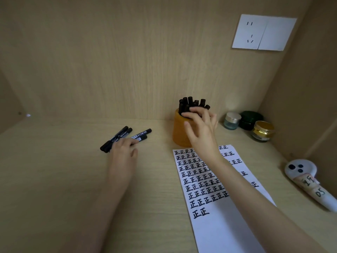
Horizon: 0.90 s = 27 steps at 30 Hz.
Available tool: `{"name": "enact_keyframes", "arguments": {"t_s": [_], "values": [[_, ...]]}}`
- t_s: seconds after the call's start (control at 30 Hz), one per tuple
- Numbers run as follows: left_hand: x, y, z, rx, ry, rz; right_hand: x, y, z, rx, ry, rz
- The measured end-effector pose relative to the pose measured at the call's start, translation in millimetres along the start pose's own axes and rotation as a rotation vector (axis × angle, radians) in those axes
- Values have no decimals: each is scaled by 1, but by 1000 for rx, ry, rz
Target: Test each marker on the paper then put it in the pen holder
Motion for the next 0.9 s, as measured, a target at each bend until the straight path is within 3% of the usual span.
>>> {"name": "enact_keyframes", "arguments": {"t_s": [0.17,0.43,0.6,0.73,0.83,0.9], "values": [[15,-13,11,-26,-278,-36,4,40,-9,106,-99,-30],[26,-12,7,32,-347,15,1,59,4,126,-109,-57],[25,2,2,67,-183,6,-2,71,8,126,-96,-75],[-7,26,5,47,166,-15,-4,89,6,244,-241,-237],[-41,56,-11,242,337,8,0,107,-10,417,-597,-492],[-63,80,-23,388,368,-29,3,114,-13,437,-724,-565]]}}
Point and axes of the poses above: each hand's wrist, its own y-axis away from the middle knuckle, its own z-axis out of the back of the hand, x = y × z, the point moved 9 cm from there along -y, towards the middle knuckle, and after that the axes turned 10 degrees about y, right-handed, at the moved point
